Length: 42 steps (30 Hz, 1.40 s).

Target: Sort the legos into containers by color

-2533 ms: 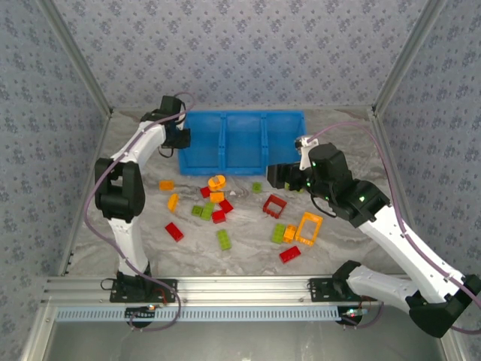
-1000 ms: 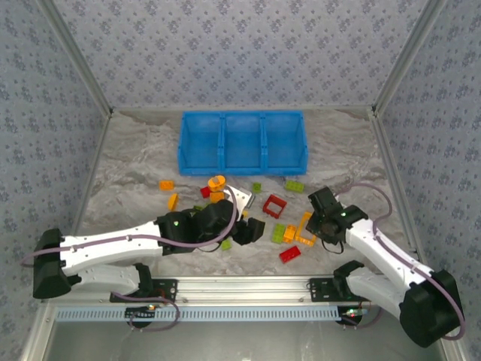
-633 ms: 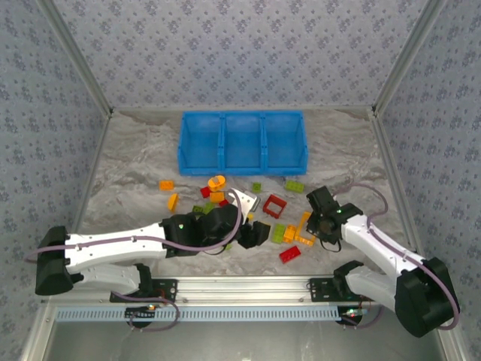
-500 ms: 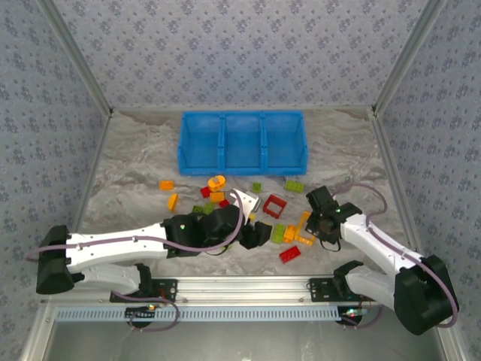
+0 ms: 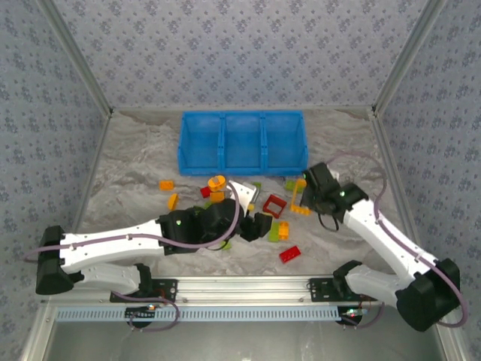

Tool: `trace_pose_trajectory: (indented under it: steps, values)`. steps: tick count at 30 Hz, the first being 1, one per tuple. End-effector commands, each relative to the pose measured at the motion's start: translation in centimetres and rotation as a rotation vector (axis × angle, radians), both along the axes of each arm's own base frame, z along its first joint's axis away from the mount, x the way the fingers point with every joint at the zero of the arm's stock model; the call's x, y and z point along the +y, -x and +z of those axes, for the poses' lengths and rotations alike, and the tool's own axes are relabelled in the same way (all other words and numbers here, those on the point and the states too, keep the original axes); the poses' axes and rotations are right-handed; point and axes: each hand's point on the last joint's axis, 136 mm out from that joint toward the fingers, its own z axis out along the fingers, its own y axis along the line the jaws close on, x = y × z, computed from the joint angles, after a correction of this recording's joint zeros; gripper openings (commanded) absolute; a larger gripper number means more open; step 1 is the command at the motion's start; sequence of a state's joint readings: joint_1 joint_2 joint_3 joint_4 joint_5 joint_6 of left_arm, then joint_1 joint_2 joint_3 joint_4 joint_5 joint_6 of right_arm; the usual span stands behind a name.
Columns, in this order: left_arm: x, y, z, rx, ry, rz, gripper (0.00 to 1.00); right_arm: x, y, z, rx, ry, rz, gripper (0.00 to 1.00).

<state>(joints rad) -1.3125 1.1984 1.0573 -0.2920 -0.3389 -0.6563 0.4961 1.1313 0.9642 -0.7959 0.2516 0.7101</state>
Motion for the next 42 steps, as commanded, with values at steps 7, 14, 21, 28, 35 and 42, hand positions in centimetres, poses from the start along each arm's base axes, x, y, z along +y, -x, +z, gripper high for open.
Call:
trace_pose_trajectory:
  steps: [7,14,21,28,35,42]
  values:
    - [3.4,-7.1,7.8,-0.069,0.118,0.183,0.65,3.5,-15.8,3.7,-0.046,0.173,0.268,0.00]
    - [3.5,-10.2,10.6,-0.093,0.131,0.218,0.65,4.3,-23.1,-0.6,0.042,0.196,0.332,0.00]
    - [1.3,-11.8,11.2,-0.095,0.032,0.206,0.65,4.3,-26.1,-4.3,0.090,0.168,0.322,0.00]
    - [0.2,-12.4,10.6,-0.099,-0.033,0.212,0.65,4.5,-27.5,-7.7,0.143,0.134,0.280,0.00]
    - [0.6,-11.8,9.6,-0.127,-0.122,0.244,0.65,4.7,-28.3,-8.9,0.161,0.115,0.255,0.06]
    - [1.4,-11.4,8.9,-0.116,-0.141,0.271,0.65,4.5,-28.5,-5.6,0.099,0.109,0.237,0.35]
